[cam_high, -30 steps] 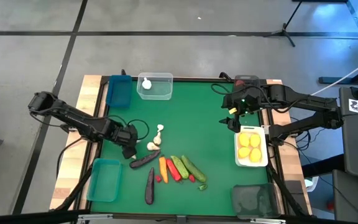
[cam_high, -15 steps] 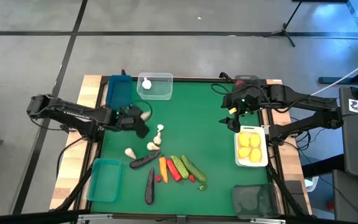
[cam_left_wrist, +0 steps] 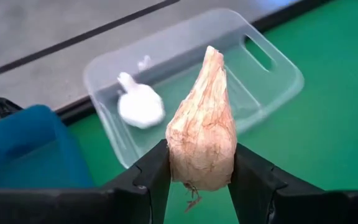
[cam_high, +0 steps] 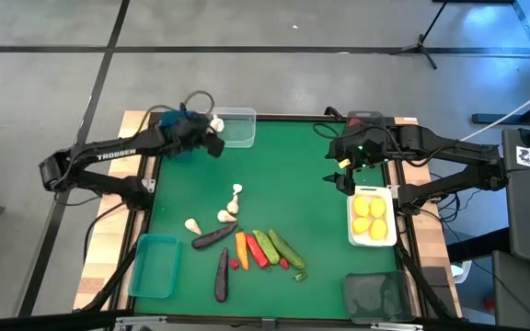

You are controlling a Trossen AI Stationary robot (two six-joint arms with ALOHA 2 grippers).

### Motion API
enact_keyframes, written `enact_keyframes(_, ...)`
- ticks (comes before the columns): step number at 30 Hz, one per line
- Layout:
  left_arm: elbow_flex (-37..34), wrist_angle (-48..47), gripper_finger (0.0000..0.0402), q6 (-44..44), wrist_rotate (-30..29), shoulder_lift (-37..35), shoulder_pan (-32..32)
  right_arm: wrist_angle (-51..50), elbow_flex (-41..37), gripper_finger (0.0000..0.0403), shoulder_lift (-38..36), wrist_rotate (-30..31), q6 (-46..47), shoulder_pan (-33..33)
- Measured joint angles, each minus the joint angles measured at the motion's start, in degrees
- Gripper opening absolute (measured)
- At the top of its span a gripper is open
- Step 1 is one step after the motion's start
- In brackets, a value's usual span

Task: Sort produce into baskets
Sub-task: Put the white garlic into the transparent bin

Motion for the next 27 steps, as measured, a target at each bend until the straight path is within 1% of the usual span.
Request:
enact_keyframes(3,0.0,1.32,0.0133,1.54,4.02,0.0,4.96,0.3,0.0,0.0335,-0.02,0.0,-0.04,0.0)
enact_keyframes(5,0.0,1.67,0.0133,1.74,7.38,0.01,7.14,0.52,0.0,0.0335,-0.01,0.0,-0.05,0.0)
enact_keyframes(7,0.0,2.44,0.0133,2.03,9.32,0.45,8.2,0.86,0.0,0.0335,-0.02,0.0,-0.24,0.0)
enact_keyframes(10,0.02,3.67,0.0133,2.84,9.96,2.17,8.64,1.15,0.0,0.0335,-0.02,0.0,-1.29,0.0)
enact_keyframes(13,1.27,3.56,0.0133,2.88,11.95,5.61,8.53,1.47,0.0,0.0335,-0.02,0.0,-1.36,0.0)
enact_keyframes(19,4.48,2.69,0.0133,2.82,12.18,11.6,8.46,1.41,0.0,0.0335,-0.02,0.0,-0.52,0.0)
enact_keyframes(23,5.76,1.1,0.0133,4.09,11.8,12.99,8.44,1.09,0.0,0.0335,-0.02,0.0,0.0,-0.02)
enact_keyframes(27,5.86,-0.08,0.0134,5.22,9.39,13.03,8.46,0.95,0.0,0.0335,-0.02,0.0,0.0,0.0)
